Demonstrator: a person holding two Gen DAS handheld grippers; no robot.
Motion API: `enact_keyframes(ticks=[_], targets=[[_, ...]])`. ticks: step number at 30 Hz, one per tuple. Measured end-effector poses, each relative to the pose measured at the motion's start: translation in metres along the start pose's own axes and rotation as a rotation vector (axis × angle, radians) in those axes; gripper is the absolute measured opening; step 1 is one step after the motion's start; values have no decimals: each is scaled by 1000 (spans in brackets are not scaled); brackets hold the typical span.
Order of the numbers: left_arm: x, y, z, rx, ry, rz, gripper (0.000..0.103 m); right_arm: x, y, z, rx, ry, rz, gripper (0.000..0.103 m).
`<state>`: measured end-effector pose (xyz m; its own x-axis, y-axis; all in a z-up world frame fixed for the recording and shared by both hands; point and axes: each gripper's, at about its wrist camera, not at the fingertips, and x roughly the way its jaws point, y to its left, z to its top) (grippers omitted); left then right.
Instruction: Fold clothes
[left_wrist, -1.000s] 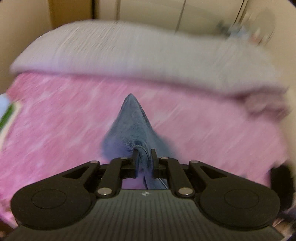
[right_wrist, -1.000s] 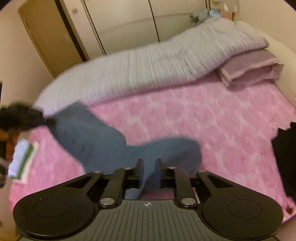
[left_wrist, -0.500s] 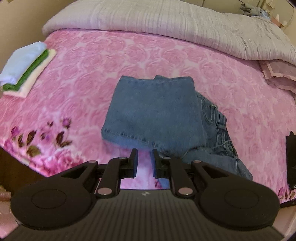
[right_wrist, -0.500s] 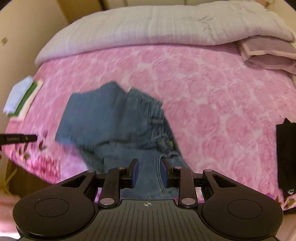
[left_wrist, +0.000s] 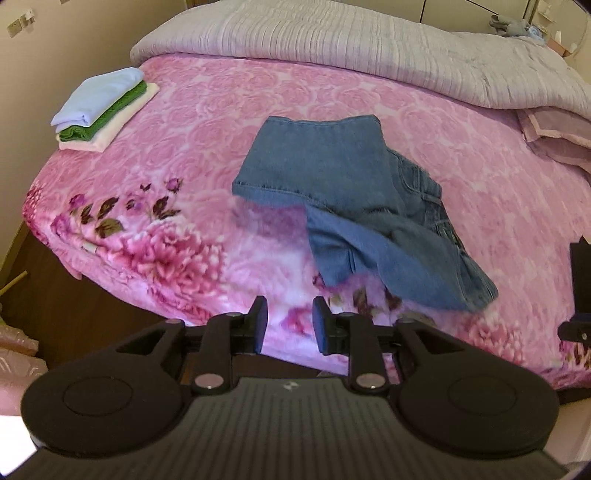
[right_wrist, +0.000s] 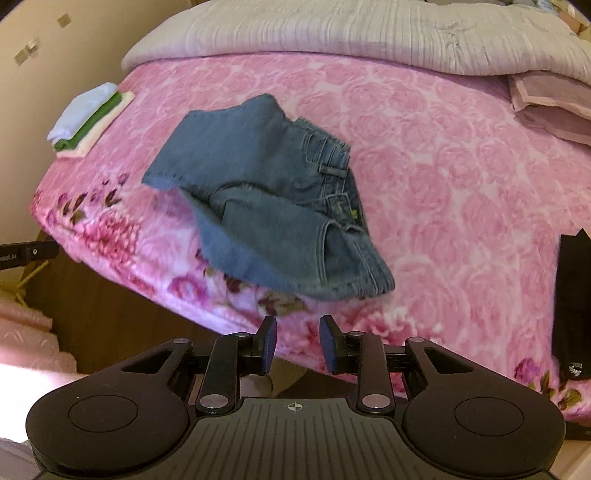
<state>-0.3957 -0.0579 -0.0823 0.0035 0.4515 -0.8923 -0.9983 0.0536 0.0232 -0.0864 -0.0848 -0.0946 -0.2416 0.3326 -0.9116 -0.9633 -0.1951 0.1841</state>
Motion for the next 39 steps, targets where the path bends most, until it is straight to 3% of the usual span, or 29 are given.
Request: enact_keyframes(ticks=[10, 22, 29, 39], targets=[[-28, -23, -25, 49, -34, 3, 25, -12, -6, -24, -1, -15, 19, 30], [-11, -11, -17, 55, -18, -36, 27, -3, 2, -12, 13, -13, -4, 30], [12, 18, 9, 72, 15, -59, 27, 12, 16, 8, 61, 8, -30, 30], [52, 74, 75, 127, 30, -80, 27, 29, 28, 42, 219, -14, -111, 30]])
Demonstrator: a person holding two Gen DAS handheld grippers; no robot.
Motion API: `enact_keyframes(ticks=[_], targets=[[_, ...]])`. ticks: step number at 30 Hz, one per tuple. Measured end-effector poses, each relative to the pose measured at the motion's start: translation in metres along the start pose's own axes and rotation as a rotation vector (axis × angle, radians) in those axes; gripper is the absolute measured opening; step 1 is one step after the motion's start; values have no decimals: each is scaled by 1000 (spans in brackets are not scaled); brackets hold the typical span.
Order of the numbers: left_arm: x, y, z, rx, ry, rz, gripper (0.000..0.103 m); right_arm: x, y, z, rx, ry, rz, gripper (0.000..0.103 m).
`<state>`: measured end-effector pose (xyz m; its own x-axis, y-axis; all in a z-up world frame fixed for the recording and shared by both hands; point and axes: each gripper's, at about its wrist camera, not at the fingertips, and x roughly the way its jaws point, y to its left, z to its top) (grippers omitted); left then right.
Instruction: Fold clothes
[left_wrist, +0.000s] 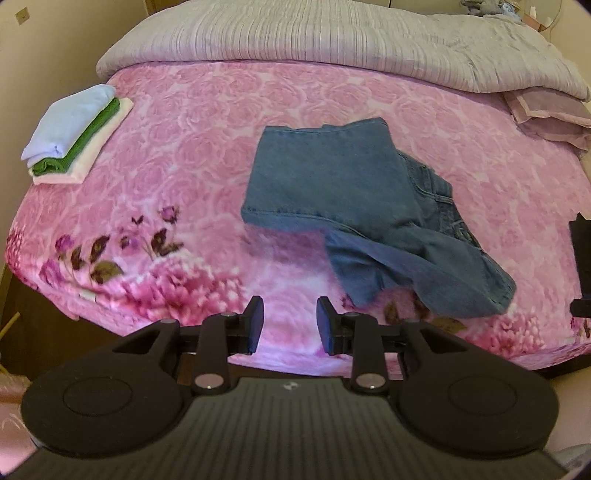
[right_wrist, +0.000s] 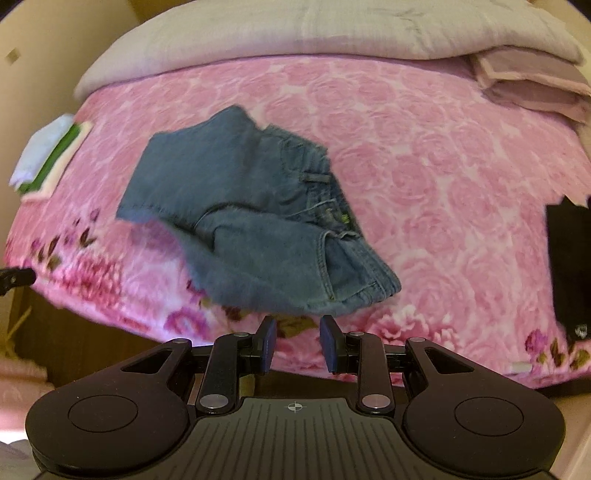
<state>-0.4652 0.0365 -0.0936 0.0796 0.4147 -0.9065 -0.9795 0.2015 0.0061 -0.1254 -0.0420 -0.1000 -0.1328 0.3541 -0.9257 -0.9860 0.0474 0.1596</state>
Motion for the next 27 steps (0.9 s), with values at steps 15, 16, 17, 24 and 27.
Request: enact_keyframes(ticks=[15, 16, 17, 24, 27], targets=[[91, 60, 37, 18, 148, -105, 28, 39, -36, -31, 597, 7, -30, 33], [94, 62, 37, 15, 155, -105, 28, 41, -41, -36, 637, 9, -28, 34], [97, 63, 38, 14, 160, -106, 28, 43, -46, -42, 677, 11, -27, 35], [111, 64, 39, -11, 191, -97, 28, 55, -78, -48, 860, -40, -16, 55], [110, 61, 40, -35, 189, -90, 28, 66, -89, -37, 849, -25, -23, 56]])
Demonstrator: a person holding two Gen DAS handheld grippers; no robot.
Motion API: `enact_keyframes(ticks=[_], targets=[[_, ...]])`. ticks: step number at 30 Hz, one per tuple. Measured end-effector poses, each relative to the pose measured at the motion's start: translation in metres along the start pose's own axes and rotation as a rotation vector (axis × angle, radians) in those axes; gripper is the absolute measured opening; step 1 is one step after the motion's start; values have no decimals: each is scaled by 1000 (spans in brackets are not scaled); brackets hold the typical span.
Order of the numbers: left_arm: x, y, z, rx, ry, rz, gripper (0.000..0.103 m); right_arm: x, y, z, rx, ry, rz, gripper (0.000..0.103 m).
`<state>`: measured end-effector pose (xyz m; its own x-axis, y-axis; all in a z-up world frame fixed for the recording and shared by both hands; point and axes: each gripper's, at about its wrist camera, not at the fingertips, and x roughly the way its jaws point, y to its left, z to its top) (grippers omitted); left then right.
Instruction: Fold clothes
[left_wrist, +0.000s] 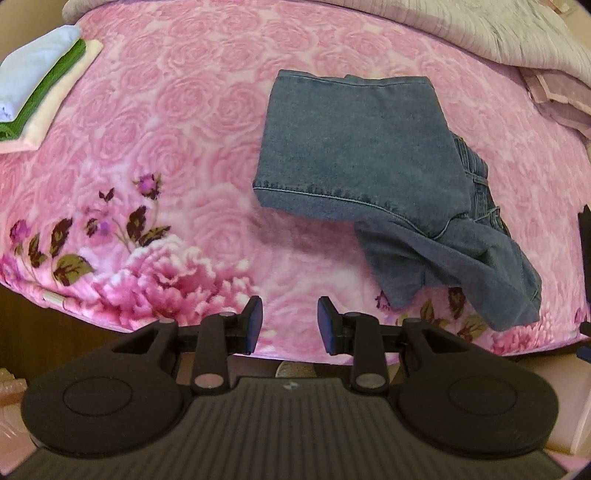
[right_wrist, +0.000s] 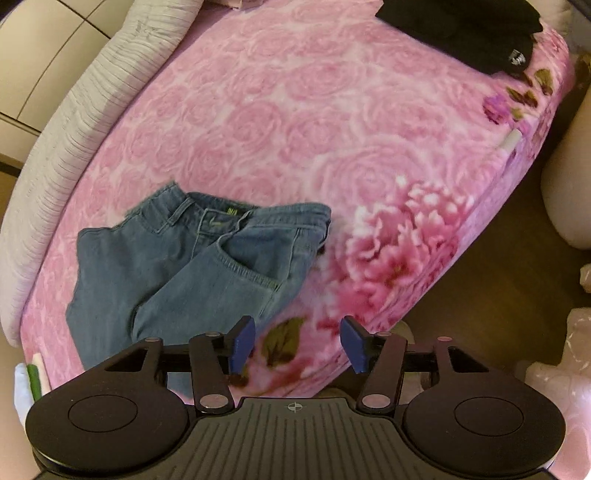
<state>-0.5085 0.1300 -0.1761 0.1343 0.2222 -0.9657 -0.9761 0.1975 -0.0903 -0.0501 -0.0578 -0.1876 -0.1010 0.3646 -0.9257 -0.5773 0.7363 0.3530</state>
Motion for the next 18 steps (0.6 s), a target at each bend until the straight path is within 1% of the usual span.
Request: enact_keyframes(ticks=[5, 10, 15, 18], targets=[[2, -14, 1, -65, 0, 30, 29, 26, 1, 22, -32, 65, 9, 56], [8, -44, 4, -128, -6, 25, 29, 45, -11, 45, -50, 130, 40, 56], [16, -73, 4, -172, -9, 27, 29, 77, -38, 63, 45, 220, 45, 57], [18, -80, 0, -199, -8, 43, 29, 92, -47, 72, 64, 254, 43, 58]])
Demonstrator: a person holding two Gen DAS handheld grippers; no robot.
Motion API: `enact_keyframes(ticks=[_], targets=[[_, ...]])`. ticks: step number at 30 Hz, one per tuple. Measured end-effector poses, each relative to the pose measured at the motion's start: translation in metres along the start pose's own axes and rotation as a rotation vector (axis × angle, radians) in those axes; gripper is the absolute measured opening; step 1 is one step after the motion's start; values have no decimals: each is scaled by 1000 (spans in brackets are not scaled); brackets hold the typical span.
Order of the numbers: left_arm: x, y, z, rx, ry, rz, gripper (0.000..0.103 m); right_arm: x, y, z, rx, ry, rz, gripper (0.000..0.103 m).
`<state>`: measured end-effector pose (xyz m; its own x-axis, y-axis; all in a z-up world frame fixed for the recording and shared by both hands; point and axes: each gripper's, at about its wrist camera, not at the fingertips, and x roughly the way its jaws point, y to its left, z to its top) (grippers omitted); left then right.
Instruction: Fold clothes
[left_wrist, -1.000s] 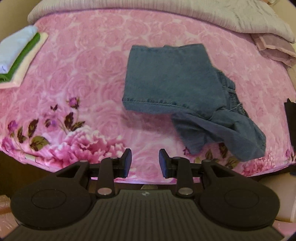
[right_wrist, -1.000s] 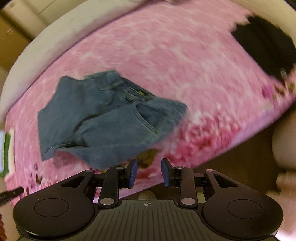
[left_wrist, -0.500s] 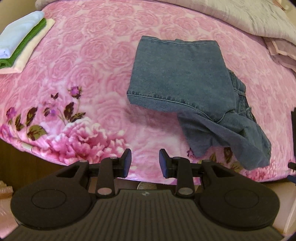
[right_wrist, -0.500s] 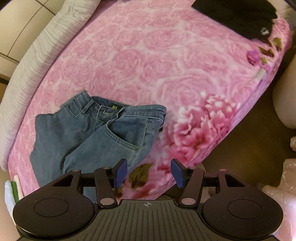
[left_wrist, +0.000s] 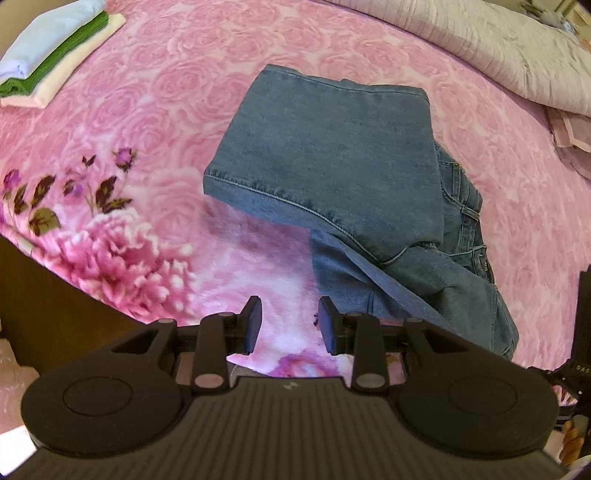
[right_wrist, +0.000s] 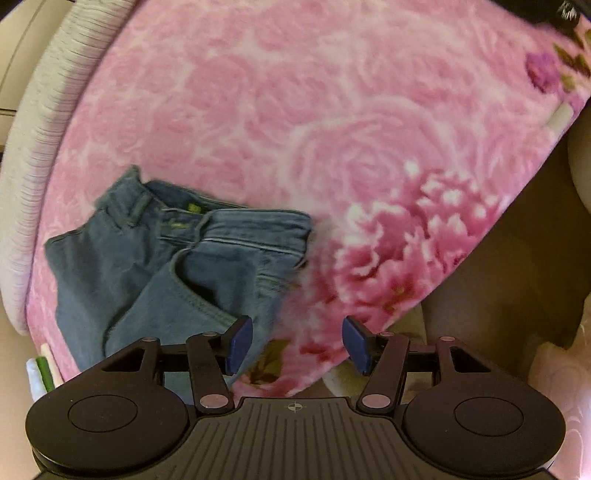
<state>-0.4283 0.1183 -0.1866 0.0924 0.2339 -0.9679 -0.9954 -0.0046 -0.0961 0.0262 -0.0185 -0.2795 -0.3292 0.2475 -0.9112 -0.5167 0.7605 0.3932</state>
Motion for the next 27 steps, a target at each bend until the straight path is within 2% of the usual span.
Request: enact_keyframes(ticks=[5, 11, 13, 14, 15, 17, 18, 20, 23, 25, 27], targets=[[4, 1, -6, -47, 10, 40, 29, 21, -11, 13, 43, -1, 61, 61], [8, 5, -10, -76, 15, 80, 29, 66, -31, 21, 236, -2, 175, 64], [9, 6, -11, -83, 14, 90, 29, 77, -35, 23, 286, 8, 234, 61], [9, 6, -11, -86, 11, 91, 29, 77, -32, 25, 284, 3, 258, 21], [9, 6, -10, -90, 9, 93, 29, 73, -26, 29, 259, -13, 272, 7], [10, 5, -9, -91, 5, 92, 29, 50, -6, 41, 162, -93, 299, 6], [10, 5, -8, -91, 3, 91, 29, 32, 5, 51, 136, -149, 347, 6], [12, 4, -6, -89, -2, 88, 29, -4, 23, 73, 114, -243, 425, 6], [16, -3, -4, -72, -15, 71, 29, -68, 45, 110, 58, -432, 484, 6], [19, -9, -4, -53, -20, 58, 29, -108, 47, 134, 59, -573, 478, 6], [22, -16, -6, -32, -23, 44, 29, -135, 38, 150, 83, -716, 398, 6]])
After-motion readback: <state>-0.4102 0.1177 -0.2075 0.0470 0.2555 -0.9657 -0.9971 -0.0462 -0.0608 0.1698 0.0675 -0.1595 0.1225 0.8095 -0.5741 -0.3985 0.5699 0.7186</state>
